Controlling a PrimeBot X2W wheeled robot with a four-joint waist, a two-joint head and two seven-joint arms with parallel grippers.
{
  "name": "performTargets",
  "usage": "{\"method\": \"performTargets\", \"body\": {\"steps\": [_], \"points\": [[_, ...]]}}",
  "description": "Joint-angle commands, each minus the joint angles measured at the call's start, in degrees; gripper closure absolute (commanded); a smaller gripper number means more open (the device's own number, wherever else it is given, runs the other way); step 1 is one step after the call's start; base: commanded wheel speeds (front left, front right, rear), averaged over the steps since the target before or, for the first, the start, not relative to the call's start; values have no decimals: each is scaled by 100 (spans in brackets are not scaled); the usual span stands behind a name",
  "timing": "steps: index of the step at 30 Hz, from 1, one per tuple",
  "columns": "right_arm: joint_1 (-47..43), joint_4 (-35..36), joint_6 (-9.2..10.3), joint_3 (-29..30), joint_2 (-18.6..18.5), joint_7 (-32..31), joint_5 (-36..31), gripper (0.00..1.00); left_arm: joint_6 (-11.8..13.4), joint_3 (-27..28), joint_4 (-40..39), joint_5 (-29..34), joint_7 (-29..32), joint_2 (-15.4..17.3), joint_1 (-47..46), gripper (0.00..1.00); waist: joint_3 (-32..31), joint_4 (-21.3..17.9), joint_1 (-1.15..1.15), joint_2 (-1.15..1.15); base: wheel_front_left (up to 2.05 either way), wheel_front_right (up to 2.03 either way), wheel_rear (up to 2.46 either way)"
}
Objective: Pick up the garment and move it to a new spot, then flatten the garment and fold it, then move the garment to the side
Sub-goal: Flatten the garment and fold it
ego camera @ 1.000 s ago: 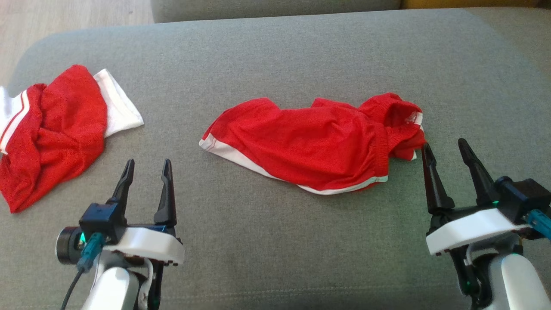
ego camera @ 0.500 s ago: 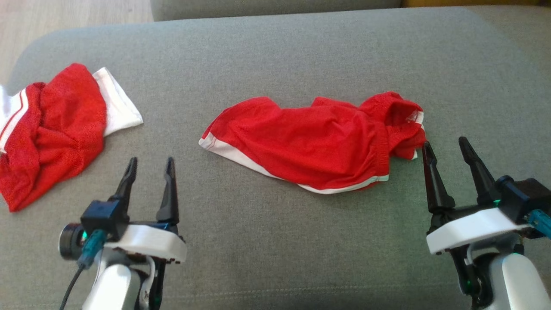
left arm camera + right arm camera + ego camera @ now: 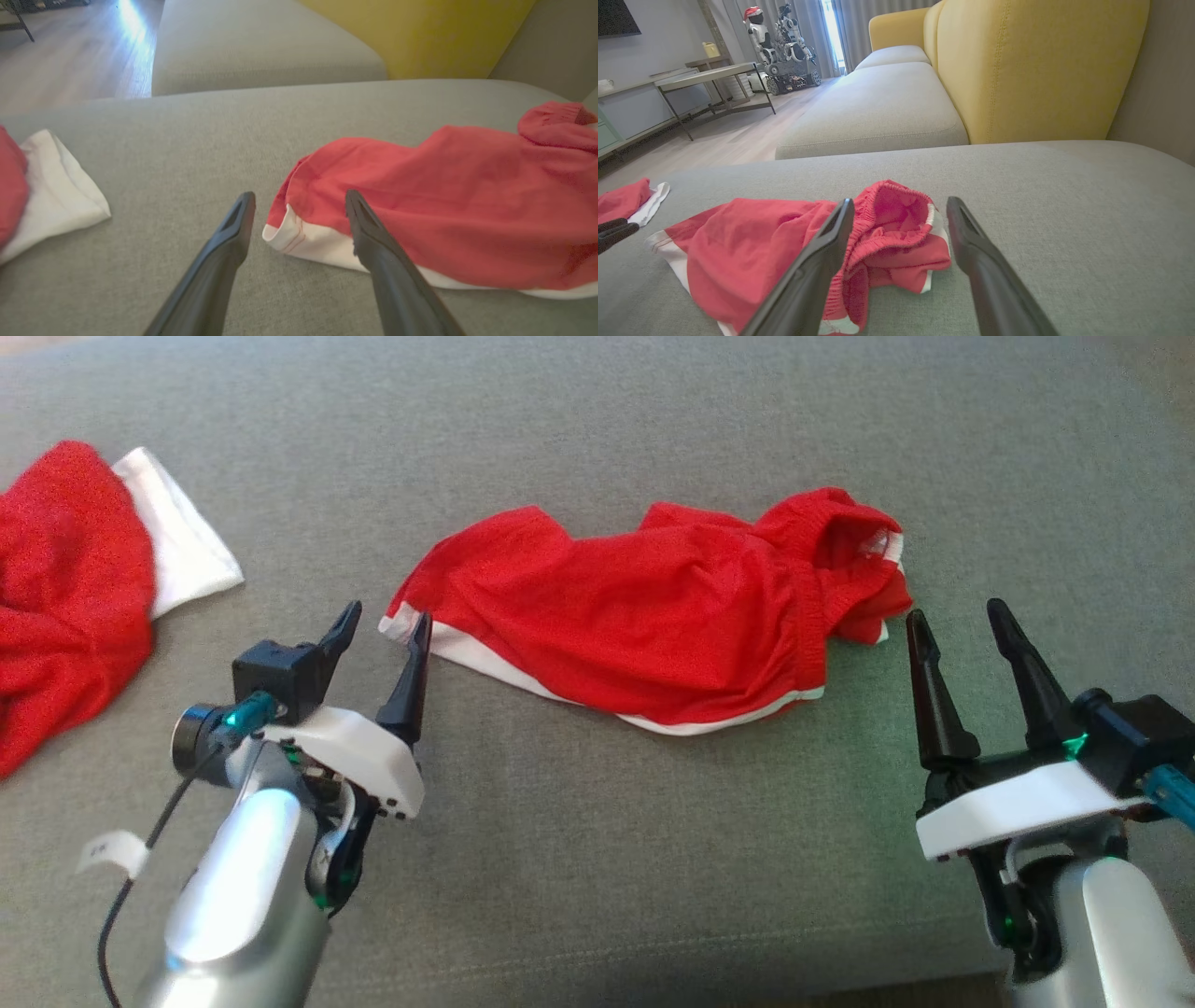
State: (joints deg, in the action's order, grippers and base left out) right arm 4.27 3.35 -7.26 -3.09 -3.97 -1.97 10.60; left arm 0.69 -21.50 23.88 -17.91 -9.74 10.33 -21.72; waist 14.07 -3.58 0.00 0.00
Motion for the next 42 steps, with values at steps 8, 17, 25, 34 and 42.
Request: {"method": "performTargets", "body": {"steps": [8,17,25,34,42], "points": [[224,87,-23,-121,-31,129,16,0,-346,161,980,-211,124,122,-670,0,194,-214,0,0,0,0,0],[255,26,-23,-85,-10,106,7,0,-491,64,1489,-236,-99,106,-963,100,234,-238,0,0,0,0,0],[13,-166,-23,-686,-339,-275,52,0,-472,21,1488,-273,-216,80,-960,100,211,-124,0,0,0,0,0],[206,-521,-23,-1455,-943,-526,185,0,-477,7,1516,-356,-245,58,-1068,100,319,-53,0,0,0,0,0],[764,-1156,-23,-1980,-1126,-369,417,0,-499,-38,1566,-401,-307,8,-1167,100,373,32,0,0,0,0,0]]}}
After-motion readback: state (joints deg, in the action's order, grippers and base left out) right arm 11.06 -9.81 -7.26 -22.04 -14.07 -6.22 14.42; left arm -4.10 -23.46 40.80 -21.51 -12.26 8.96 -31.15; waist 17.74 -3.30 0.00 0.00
